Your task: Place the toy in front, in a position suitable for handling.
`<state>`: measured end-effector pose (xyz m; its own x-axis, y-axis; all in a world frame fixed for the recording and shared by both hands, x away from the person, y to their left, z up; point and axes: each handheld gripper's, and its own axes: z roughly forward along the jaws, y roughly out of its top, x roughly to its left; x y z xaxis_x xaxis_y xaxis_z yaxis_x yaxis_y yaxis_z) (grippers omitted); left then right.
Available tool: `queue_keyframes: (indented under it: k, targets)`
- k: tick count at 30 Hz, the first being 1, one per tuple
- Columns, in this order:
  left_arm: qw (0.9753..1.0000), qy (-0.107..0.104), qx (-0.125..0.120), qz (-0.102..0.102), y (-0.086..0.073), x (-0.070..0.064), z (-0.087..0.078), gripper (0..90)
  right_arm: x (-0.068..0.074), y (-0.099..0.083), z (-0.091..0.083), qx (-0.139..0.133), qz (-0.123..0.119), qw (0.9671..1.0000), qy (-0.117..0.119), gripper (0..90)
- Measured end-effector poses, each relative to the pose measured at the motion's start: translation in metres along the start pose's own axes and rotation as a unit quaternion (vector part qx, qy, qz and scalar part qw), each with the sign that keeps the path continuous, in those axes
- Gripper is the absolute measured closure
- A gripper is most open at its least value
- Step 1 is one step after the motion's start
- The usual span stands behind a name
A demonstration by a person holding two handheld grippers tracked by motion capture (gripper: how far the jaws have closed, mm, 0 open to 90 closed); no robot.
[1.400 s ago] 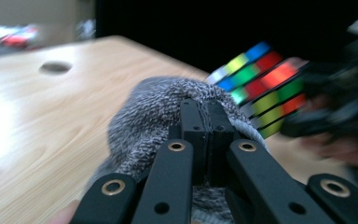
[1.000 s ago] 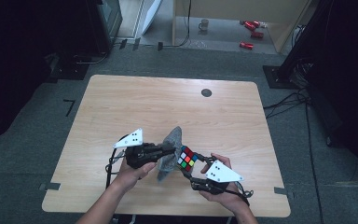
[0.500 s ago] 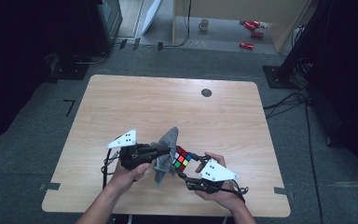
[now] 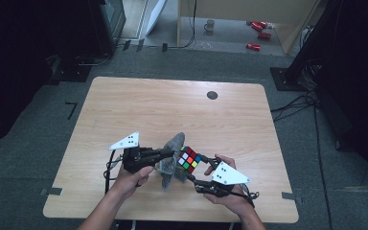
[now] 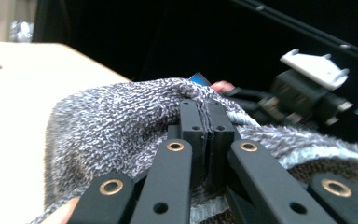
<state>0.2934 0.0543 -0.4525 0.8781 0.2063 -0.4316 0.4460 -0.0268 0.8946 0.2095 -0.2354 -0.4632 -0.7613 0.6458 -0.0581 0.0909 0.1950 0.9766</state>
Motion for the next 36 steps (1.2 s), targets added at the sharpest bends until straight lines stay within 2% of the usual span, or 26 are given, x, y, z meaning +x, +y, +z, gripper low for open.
queue_keyframes:
  k: [2, 10, 15, 17, 18, 19, 20, 22, 23, 25, 26, 28, 29, 30, 32, 34, 35, 36]
  targets:
    - [1.0, 0.003, 0.001, -0.007, -0.002, 0.003, 0.0, 90.0, -0.002, 0.002, -0.003, -0.005, 0.002, 1.0, -0.004, 35.1]
    - [0.9996, -0.011, -0.003, -0.027, -0.006, 0.007, 0.002, 90.0, -0.008, 0.004, -0.007, -0.018, 0.019, 0.9996, -0.01, 35.2]
    - [0.9998, -0.008, 0.018, -0.009, -0.007, 0.007, 0.003, 90.0, -0.014, 0.005, -0.011, -0.027, 0.031, 0.9988, -0.027, 35.2]
    - [0.999, 0.012, 0.043, 0.002, -0.007, 0.007, 0.003, 89.9, -0.018, 0.005, -0.012, -0.029, 0.037, 0.9983, -0.035, 35.2]
    - [0.9976, 0.032, 0.061, 0.011, -0.008, 0.007, 0.004, 89.5, -0.019, 0.004, -0.012, -0.028, 0.041, 0.9981, -0.038, 35.2]
    - [0.9944, 0.056, 0.086, 0.024, -0.009, 0.007, 0.006, 88.9, -0.021, 0.003, -0.013, -0.029, 0.043, 0.9979, -0.039, 35.2]
    - [0.9892, 0.085, 0.112, 0.041, -0.011, 0.007, 0.008, 88.1, -0.021, 0.003, -0.013, -0.028, 0.045, 0.9978, -0.04, 35.1]
    - [0.98, 0.118, 0.147, 0.063, -0.015, 0.008, 0.013, 84.2, -0.022, 0.002, -0.013, -0.027, 0.043, 0.9979, -0.041, 35.1]
    - [0.9786, 0.123, 0.151, 0.066, -0.016, 0.009, 0.014, 80.2, -0.022, 0.002, -0.013, -0.027, 0.043, 0.9978, -0.041, 35.2]
    - [0.9801, 0.125, 0.137, 0.072, -0.015, 0.008, 0.014, 69.5, -0.023, 0.002, -0.013, -0.027, 0.043, 0.9978, -0.042, 35.1]
    - [0.9795, 0.134, 0.128, 0.079, -0.014, 0.007, 0.013, 64.3, -0.023, 0.002, -0.013, -0.027, 0.045, 0.9977, -0.043, 35.1]
    - [0.9716, 0.178, 0.122, 0.099, -0.014, 0.007, 0.013, 53.9, -0.024, 0.001, -0.014, -0.026, 0.046, 0.9977, -0.043, 35.1]
    - [0.9672, 0.199, 0.119, 0.103, -0.015, 0.008, 0.014, 48.6, -0.024, 0.0, -0.014, -0.025, 0.048, 0.9976, -0.044, 35.1]
    - [0.9613, 0.225, 0.121, 0.104, -0.016, 0.01, 0.015, 42.9, -0.024, 0.0, -0.014, -0.024, 0.049, 0.9975, -0.045, 35.1]
    - [0.9502, 0.262, 0.14, 0.093, -0.02, 0.016, 0.022, 30.3, -0.024, -0.001, -0.014, -0.023, 0.051, 0.9974, -0.046, 35.1]
    - [0.936, 0.297, 0.167, 0.09, -0.024, 0.021, 0.032, 22.1, -0.024, -0.002, -0.014, -0.022, 0.051, 0.9975, -0.045, 35.1]
    - [0.9309, 0.305, 0.181, 0.087, -0.026, 0.024, 0.037, 21.2, -0.023, -0.002, -0.013, -0.021, 0.051, 0.9975, -0.043, 35.1]
    - [0.9216, 0.322, 0.201, 0.081, -0.027, 0.027, 0.043, 21.5, -0.022, -0.003, -0.013, -0.019, 0.052, 0.9975, -0.043, 35.1]
